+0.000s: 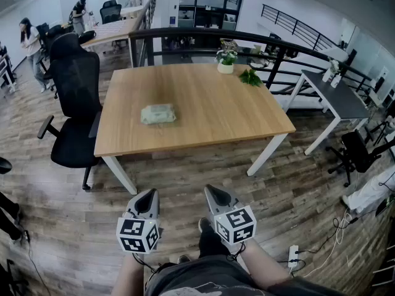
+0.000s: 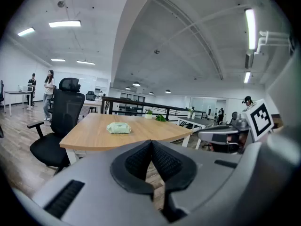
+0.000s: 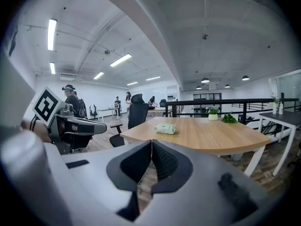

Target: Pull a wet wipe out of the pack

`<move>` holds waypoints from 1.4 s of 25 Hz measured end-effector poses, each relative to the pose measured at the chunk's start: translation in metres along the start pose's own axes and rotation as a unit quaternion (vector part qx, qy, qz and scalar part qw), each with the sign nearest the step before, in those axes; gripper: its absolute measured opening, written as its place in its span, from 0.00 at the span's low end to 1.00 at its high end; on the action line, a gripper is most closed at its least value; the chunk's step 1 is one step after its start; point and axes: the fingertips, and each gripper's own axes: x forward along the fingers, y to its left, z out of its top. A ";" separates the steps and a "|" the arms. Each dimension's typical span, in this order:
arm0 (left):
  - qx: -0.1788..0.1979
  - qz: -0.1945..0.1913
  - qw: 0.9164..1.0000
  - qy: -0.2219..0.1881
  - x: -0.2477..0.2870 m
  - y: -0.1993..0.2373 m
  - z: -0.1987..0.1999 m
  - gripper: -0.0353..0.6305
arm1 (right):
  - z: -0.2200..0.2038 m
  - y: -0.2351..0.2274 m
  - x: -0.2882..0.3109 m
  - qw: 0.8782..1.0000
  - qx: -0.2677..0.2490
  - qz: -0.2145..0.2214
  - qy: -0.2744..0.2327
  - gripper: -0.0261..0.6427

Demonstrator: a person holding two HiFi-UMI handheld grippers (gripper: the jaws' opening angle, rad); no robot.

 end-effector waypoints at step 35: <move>-0.022 0.018 1.000 -0.004 0.051 0.032 0.005 0.07 | 0.001 -0.041 0.055 0.999 0.034 0.026 -0.007 0.08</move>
